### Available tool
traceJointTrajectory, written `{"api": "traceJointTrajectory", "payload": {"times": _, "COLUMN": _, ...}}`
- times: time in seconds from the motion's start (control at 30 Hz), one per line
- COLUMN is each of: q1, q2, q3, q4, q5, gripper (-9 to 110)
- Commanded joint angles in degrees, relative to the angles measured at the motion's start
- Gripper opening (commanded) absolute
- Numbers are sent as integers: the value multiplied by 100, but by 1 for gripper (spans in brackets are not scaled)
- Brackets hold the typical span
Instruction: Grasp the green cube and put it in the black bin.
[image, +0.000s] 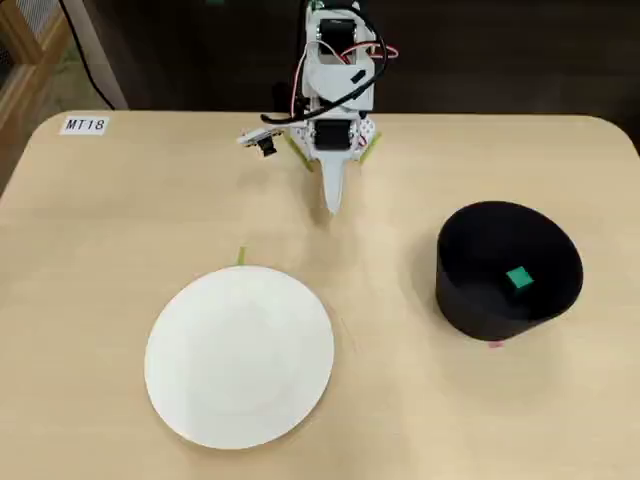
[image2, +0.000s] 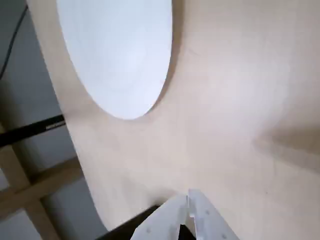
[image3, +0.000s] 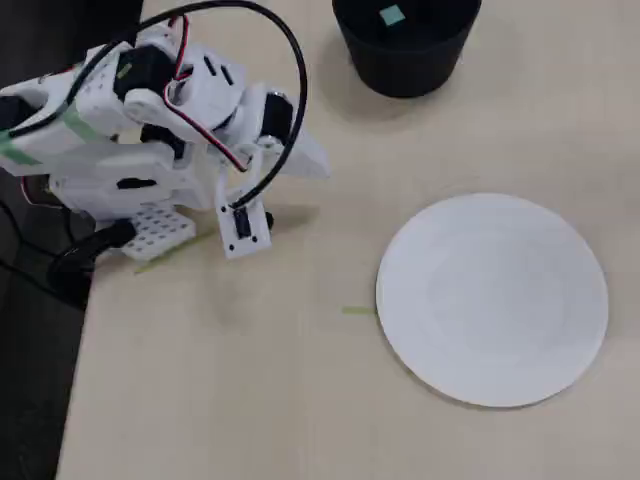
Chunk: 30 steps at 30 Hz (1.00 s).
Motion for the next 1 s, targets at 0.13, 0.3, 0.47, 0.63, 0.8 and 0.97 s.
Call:
{"api": "traceJointTrajectory", "payload": {"times": 0.13, "q1": -62, "q2": 18, "q3": 185, "q4": -88, "q5": -114, "gripper": 0}}
{"api": "traceJointTrajectory", "payload": {"times": 0.3, "q1": -62, "q2": 18, "q3": 193, "q4": -123, "q5": -62, "gripper": 0}}
{"api": "traceJointTrajectory", "payload": {"times": 0.47, "q1": -62, "q2": 18, "q3": 202, "q4": -167, "q5": -70, "gripper": 0}}
{"api": "traceJointTrajectory", "payload": {"times": 0.63, "q1": -70, "q2": 18, "q3": 211, "q4": -193, "q5": -70, "gripper": 0}}
{"api": "traceJointTrajectory", "payload": {"times": 0.8, "q1": -88, "q2": 18, "q3": 211, "q4": -193, "q5": -88, "gripper": 1}}
{"api": "traceJointTrajectory", "payload": {"times": 0.97, "q1": -88, "q2": 18, "q3": 211, "q4": -193, "q5": -88, "gripper": 4}}
